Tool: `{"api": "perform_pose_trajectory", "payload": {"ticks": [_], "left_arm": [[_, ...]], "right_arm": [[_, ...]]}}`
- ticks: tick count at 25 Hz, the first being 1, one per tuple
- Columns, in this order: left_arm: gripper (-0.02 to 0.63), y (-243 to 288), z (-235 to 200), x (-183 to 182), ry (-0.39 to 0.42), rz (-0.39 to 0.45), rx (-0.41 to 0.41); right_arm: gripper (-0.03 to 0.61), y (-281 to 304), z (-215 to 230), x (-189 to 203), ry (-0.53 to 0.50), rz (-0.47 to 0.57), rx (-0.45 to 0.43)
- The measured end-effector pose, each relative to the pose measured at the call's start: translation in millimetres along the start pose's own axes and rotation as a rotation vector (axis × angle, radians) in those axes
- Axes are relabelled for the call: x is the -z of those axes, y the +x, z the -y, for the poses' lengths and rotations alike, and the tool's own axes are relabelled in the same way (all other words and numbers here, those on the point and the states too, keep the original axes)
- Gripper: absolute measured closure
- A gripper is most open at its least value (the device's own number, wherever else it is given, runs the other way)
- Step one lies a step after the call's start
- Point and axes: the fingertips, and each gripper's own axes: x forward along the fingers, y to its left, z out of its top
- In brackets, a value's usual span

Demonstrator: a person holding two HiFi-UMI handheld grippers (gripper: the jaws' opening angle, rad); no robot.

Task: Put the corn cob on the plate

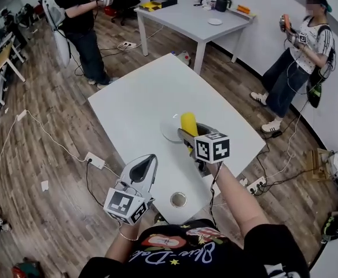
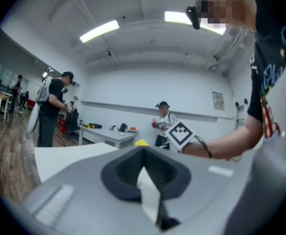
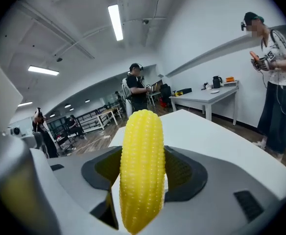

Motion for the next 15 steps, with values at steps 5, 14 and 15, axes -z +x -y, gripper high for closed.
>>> {"api": "perform_pose_trajectory", "payload": {"ticks": [5, 14, 15], "left_arm": [[0.626, 0, -24, 2, 0.036, -0.044, -0.051], [0.626, -1, -50, -4, 0.074, -0.093, -0.129], [0.626, 0, -52, -4, 0.071, -0.099, -0.139]], "right_arm": [[0.315, 61, 24, 3, -0.020, -0.119, -0.002], [0.316, 123, 39, 24, -0.068, -0.292, -0.010], [0.315, 128, 40, 26, -0.080, -0.308, -0.013]]}}
